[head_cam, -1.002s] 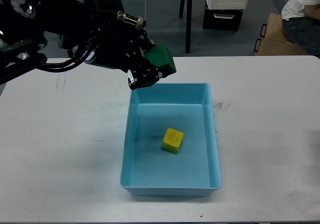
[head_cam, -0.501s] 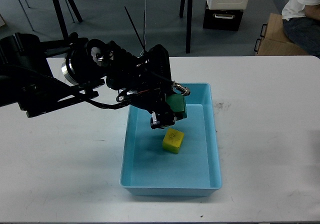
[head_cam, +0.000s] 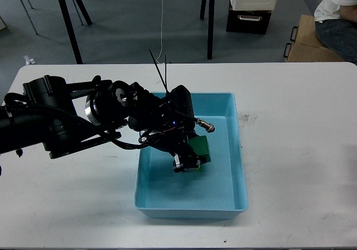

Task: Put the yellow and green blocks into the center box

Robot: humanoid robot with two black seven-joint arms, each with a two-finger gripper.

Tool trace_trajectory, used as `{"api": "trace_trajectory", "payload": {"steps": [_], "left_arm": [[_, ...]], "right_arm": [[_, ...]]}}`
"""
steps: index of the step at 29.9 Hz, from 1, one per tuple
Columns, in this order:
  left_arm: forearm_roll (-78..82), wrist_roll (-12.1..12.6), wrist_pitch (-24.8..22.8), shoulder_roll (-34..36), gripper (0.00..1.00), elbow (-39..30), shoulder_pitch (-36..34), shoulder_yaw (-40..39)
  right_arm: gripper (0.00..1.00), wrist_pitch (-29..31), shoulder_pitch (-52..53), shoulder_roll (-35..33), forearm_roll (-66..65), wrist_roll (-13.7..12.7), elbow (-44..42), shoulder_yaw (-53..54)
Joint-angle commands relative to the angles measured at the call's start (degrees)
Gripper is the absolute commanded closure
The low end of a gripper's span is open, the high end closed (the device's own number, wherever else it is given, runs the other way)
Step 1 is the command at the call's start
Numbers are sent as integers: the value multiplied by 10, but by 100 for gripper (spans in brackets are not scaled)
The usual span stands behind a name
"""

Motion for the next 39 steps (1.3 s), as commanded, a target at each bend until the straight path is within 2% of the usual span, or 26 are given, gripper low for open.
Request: {"api": "trace_trajectory", "payload": {"steps": [1,4,7,12,19,26,31,34,39], "left_arm": [[0,0,0,-1,64,12,0,0],[0,0,0,2,50,12,1,0],[0,0,0,3,25,12,2,-10],[-30,0,0,4,7,13,2,-18],[-62,0,0,12,0,10,-1,-44],[-131,0,0,87,0,-67,-1,-94],[-186,0,0,122,0,-84,15,-141],[-234,0,0,134,0,-82,41,-226],[-291,0,0,124,0,-72,194,-421]], "right_arm": [[2,0,0,0,3,0,0,0],[2,0,1,1,3,0,0,0],[2,0,1,1,4,0,0,0],[2,0,1,1,4,0,1,-1],[2,1,2,1,3,0,3,-1],[2,4,15,-1,3,0,22,-14],[2,9,49,-1,3,0,40,-52],[2,11,81,-1,3,0,45,-71],[2,11,157,6,3,0,43,-118]]}}
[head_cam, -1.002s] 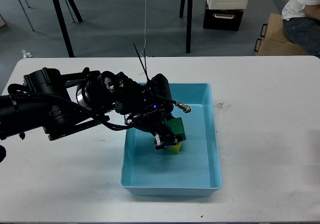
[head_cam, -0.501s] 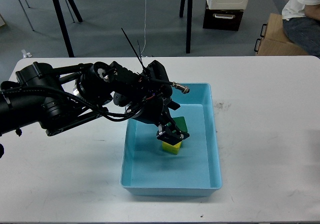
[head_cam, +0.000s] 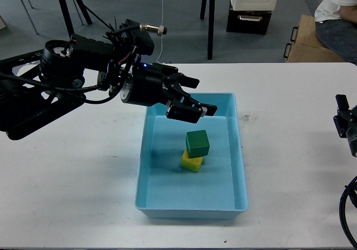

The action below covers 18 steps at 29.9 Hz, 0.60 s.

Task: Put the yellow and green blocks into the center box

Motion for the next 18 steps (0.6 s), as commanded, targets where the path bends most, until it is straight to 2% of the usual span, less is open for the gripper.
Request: {"api": "trace_trajectory", "payload": {"steps": [1,4,8,14,16,18], "left_arm": [[-26,0,0,-12,0,4,121,-129],[-57,0,0,-49,0,3,205,-190],[-179,0,102,-64,0,-4,292,-242],[-490,0,167,-57,0,-43,383,-260],[-565,1,207,-63,0,-56,404,-260],[-627,28,257,-75,0,-69,422,-259]], "right_arm": [[2,1,56,8,0,-1,-2,-37],[1,1,90,43,1,-2,-1,-70],[1,3,113,89,39,-9,-3,-74],[1,55,110,102,227,-10,-2,-47],[1,90,97,110,296,-10,-2,-32],[1,130,76,111,367,-10,-5,-21]]}}
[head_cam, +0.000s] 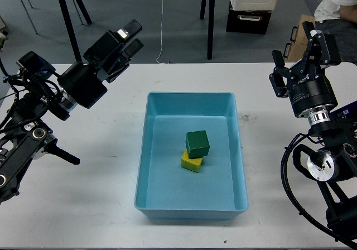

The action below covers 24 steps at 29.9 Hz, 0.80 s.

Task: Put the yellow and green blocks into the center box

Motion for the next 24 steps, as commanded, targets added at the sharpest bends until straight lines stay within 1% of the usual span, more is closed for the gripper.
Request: {"api": "trace_trajectory", "payload": {"steps": [1,3,7,9,12,14,20,24], "left_arm": [[-127,31,79,-27,0,-22,37,0],[-175,33,89,-63,0,-22,56,-3],[-272,33,83,-118,0,-21,117,-48],[-334,34,60,-137,0,-21,140,-46],[-406,36,-10,-140,0,-21,163,-44],[-438,41,-36,-141,0,-22,178,-49],[-545,43,-69,-147,0,-22,194,-46],[-552,44,-85,-159,0,-23,190,-45]], "right_arm": [[1,69,-32,5,130,0,-4,21],[1,89,-47,5,201,-4,-6,28],[1,89,-64,5,312,-23,-17,28],[1,90,-72,5,348,-29,-19,28],[1,93,-88,6,363,-37,-18,29],[1,93,-99,5,363,-36,-17,28],[1,96,-124,15,363,-30,-15,28],[1,97,-127,29,362,-30,-15,28]]}}
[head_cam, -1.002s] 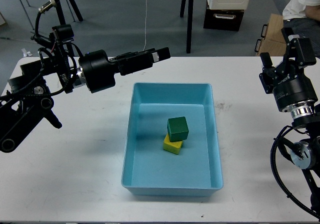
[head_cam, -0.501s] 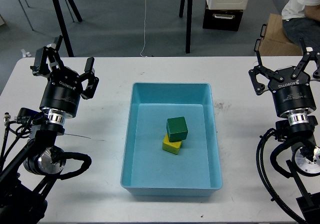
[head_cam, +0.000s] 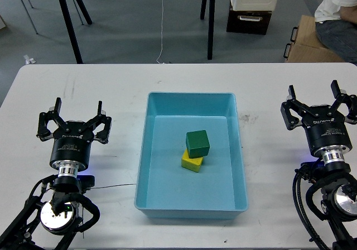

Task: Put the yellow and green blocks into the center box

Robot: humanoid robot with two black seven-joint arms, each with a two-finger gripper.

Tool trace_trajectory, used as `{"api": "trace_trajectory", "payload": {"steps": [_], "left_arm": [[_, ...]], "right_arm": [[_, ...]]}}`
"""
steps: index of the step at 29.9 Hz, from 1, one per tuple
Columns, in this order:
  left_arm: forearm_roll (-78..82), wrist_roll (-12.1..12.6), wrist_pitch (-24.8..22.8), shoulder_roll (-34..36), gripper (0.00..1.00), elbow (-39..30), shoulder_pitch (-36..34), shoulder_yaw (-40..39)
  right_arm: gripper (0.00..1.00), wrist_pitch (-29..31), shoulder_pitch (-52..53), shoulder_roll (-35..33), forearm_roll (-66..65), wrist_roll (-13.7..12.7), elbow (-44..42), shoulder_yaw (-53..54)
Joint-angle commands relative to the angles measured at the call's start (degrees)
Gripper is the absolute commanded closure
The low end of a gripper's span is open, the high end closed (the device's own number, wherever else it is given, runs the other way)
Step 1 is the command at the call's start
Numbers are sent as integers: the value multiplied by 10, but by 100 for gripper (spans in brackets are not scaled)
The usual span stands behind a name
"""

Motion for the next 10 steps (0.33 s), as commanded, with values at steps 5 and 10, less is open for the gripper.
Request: {"api": "trace_trajectory", "payload": {"steps": [5,10], "left_arm": [[-7,26,-13,6,0,0,-4,3],[-7,32,-14,10,0,2,-1,2]], "right_arm": [[1,0,-2,11,-7,1,-6,-3],[1,-2,0,11,-7,0,-18,-2]]}}
